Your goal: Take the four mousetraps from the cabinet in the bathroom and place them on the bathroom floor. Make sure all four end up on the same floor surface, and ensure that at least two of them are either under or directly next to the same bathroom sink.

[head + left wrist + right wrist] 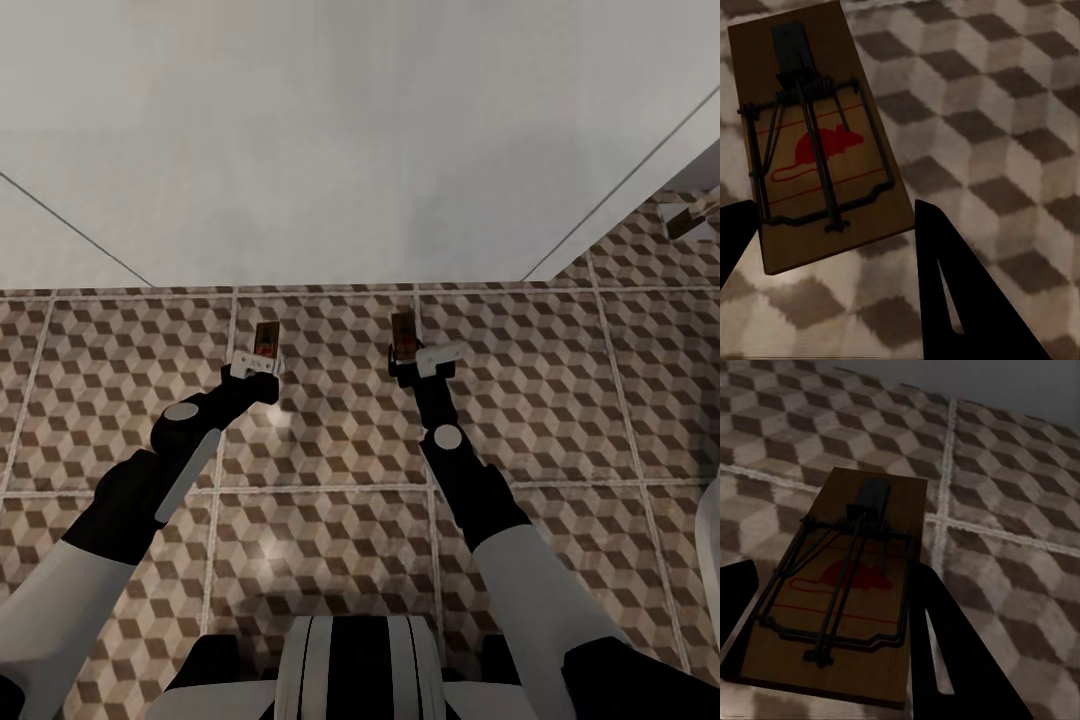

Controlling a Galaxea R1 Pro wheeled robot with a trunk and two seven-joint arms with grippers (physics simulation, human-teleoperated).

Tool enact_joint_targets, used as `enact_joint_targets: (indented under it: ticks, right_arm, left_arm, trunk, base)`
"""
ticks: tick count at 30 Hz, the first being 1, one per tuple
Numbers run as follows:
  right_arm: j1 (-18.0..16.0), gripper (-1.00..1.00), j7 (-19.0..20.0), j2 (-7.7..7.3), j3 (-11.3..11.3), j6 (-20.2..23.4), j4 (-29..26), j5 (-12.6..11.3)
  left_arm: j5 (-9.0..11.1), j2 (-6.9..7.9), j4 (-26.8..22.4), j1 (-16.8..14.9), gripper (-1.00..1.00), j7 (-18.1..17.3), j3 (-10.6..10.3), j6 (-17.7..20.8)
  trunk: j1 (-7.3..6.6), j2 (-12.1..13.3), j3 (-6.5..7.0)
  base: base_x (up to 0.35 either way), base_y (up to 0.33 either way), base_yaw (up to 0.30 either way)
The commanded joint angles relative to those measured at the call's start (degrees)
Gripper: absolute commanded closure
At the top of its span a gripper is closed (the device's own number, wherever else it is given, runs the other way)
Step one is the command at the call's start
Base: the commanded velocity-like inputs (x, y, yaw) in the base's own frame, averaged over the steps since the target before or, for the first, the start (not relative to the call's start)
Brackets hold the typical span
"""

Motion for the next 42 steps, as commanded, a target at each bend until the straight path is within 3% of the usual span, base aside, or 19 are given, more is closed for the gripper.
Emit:
enact_joint_targets:
  ticks: [1,17,42]
  right_arm:
    - [-0.03,1.0,-0.44,0.0,0.08,0.0,0.12,0.6]
    - [-0.03,1.0,-0.47,0.01,0.08,0.09,0.28,0.6]
    - [-0.03,1.0,-2.89,0.02,0.08,-0.24,2.42,0.6]
  left_arm:
    - [-0.01,0.05,0.03,-0.03,1.0,0.06,-0.06,0.28]
    - [-0.01,0.05,0.24,-0.03,1.0,0.08,-0.06,0.34]
    - [-0.01,0.05,1.51,-0.03,1.0,0.09,-0.06,0.29]
  trunk:
    - [0.0,-0.01,-0.03]
    - [0.0,-0.01,-0.03]
    - [0.0,-0.01,-0.03]
  base:
    - [0.058,0.0,0.0]
    - [0.203,0.0,0.0]
    - [0.011,0.0,0.0]
